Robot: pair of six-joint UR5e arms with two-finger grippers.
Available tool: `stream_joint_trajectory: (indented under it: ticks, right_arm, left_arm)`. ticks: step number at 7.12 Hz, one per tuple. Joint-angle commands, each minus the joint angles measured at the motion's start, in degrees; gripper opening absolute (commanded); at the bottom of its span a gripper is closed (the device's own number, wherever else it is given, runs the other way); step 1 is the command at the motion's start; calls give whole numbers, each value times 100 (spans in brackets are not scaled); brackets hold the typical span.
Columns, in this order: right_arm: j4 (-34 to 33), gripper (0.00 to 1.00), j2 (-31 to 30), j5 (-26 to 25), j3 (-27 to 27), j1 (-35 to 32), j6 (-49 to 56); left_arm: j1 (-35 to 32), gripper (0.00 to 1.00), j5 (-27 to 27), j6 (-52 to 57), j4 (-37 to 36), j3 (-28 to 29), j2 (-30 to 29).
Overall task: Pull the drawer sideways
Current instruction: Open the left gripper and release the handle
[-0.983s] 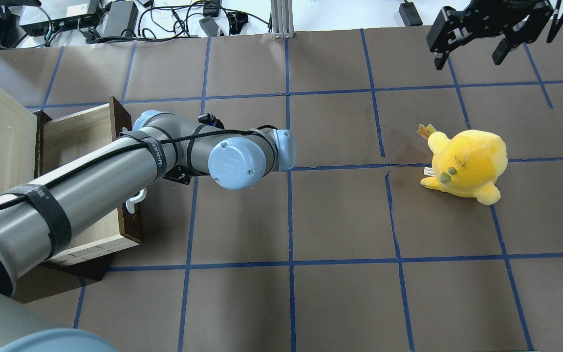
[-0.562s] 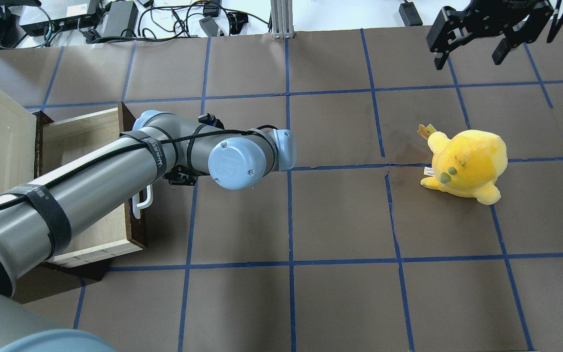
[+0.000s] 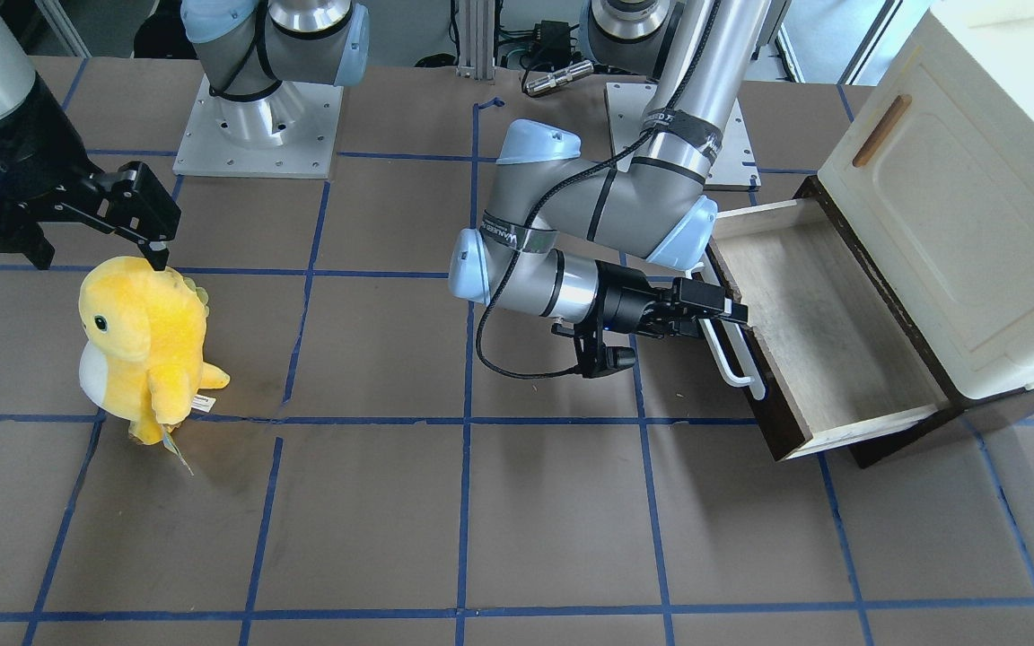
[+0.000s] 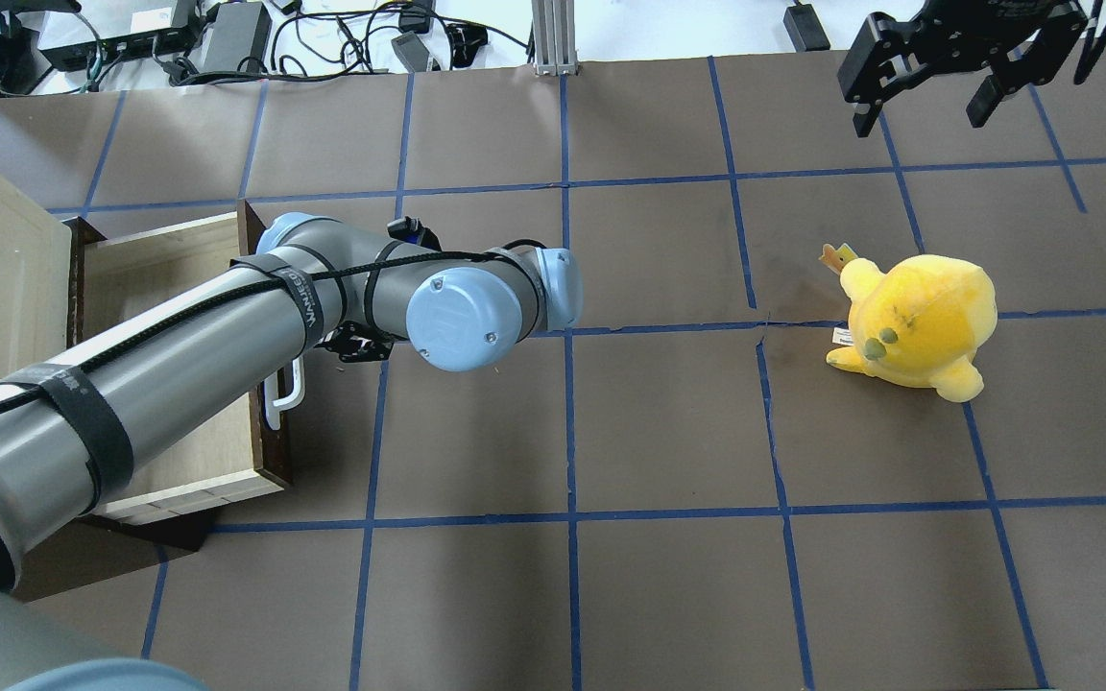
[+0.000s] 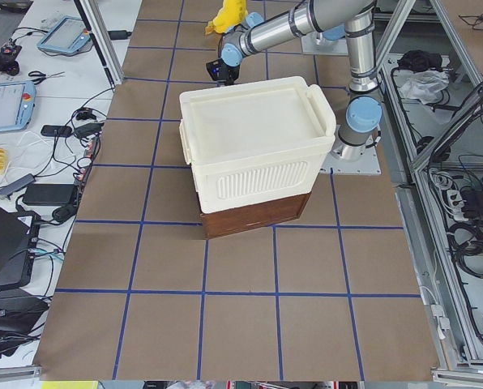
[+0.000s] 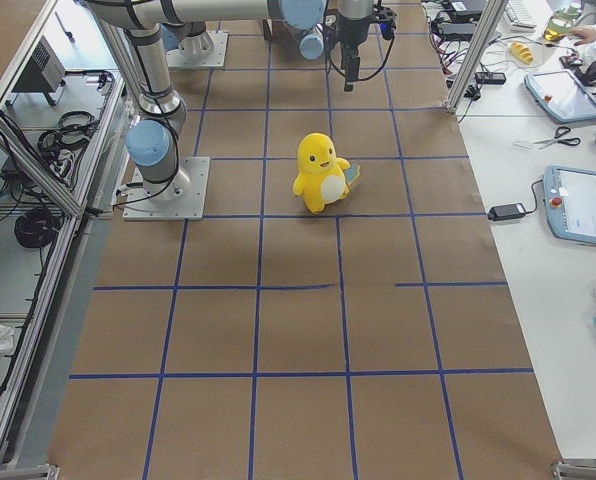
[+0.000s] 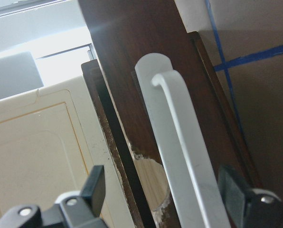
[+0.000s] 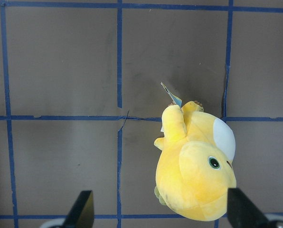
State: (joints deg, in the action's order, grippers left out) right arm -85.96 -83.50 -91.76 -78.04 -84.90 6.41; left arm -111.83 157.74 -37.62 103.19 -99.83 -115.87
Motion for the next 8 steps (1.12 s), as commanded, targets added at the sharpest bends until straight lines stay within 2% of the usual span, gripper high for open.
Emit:
stream_joint_trajectory:
  ticks: [1,3,4,5,6,8]
  right_arm:
    - [0,100,0,9,0,0,0]
    - [0,100,0,0,0,0,0]
    - [0,100,0,0,0,0,0]
    - [0,100,0,0,0,0,0]
    - [0,100,0,0,0,0,0]
    - [0,100,0,0,0,0,0]
  left_arm:
    - [12,85,-696,35,-201,278,91]
    - [12,86,-1024,17,-246,367,108]
    - [117,86,-1479,226,-569,394,196]
    - [274,88,-2397,724,-1024,507,423]
    - [346,97,-3198,1025,-1099,796,756]
    - [451,100,-4290,1457,-1116,1053,1231]
